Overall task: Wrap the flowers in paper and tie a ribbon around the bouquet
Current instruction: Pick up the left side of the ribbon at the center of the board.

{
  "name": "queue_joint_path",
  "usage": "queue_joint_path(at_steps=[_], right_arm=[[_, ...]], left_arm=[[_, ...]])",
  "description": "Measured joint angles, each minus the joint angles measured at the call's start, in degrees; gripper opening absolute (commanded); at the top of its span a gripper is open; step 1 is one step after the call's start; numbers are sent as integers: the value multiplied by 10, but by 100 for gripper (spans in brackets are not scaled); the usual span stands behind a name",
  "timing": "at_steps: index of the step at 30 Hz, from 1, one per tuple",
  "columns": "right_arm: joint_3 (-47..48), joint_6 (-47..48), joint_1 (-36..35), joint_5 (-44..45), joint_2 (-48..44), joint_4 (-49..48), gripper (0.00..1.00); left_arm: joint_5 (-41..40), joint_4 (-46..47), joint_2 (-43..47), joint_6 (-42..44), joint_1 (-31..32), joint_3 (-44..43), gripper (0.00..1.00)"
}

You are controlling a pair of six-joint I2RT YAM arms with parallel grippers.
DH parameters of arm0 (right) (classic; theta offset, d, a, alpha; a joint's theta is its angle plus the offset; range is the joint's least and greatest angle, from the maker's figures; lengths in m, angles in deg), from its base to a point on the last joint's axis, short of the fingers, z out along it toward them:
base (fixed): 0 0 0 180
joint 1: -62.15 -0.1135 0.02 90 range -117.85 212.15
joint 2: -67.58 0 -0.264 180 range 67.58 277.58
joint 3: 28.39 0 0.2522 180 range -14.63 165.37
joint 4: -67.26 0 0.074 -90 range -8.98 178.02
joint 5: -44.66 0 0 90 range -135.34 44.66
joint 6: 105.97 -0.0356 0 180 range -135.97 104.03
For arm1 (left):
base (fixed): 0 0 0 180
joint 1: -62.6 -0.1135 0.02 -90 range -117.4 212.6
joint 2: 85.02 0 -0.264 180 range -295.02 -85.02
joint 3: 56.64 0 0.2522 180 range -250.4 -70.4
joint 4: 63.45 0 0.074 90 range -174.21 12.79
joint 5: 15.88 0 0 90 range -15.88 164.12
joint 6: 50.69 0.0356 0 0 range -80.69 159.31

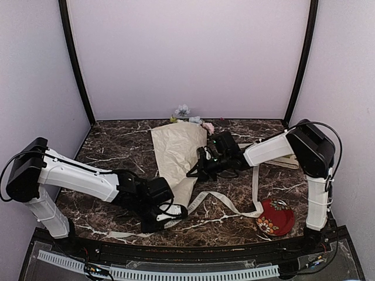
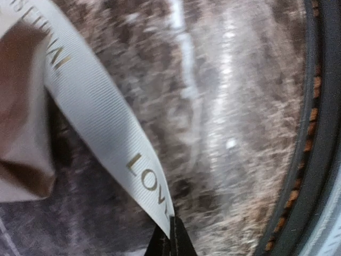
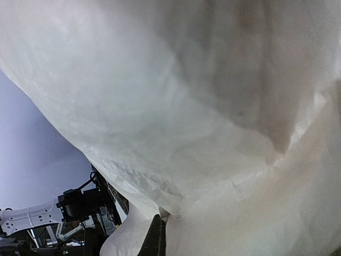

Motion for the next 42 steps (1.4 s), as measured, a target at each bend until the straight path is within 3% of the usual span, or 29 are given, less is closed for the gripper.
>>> queue_joint_path(at_steps=[8,16,22,27,30,34,37,42], right_arm=[[38,16,11,-7,-4,56,0],[38,32,18,-5,-13,91,0],[37,43,18,-2,-13,99,0],[21,43,18,-3,-13,86,0],[14,43,19,-3,-13,82,0],[14,41,20,-5,-14,81,0],[28,40,24,-8,-14,92,0],[55,38,34,-14,-14,95,0]], left_arm=[[-298,38,26,35,-14,63,0],[-361,50,53,63,-91,115,0],[-426,40,-32,47,-249,33,0],[-462,79,-42,53,-363,-14,0],[-465,142,-42,85,-398,-28,0],[-430,210,-41,125,-395,-24,0],[-363,258,0,148,-368,26,0],[-189,292,150,192,-311,133,0]])
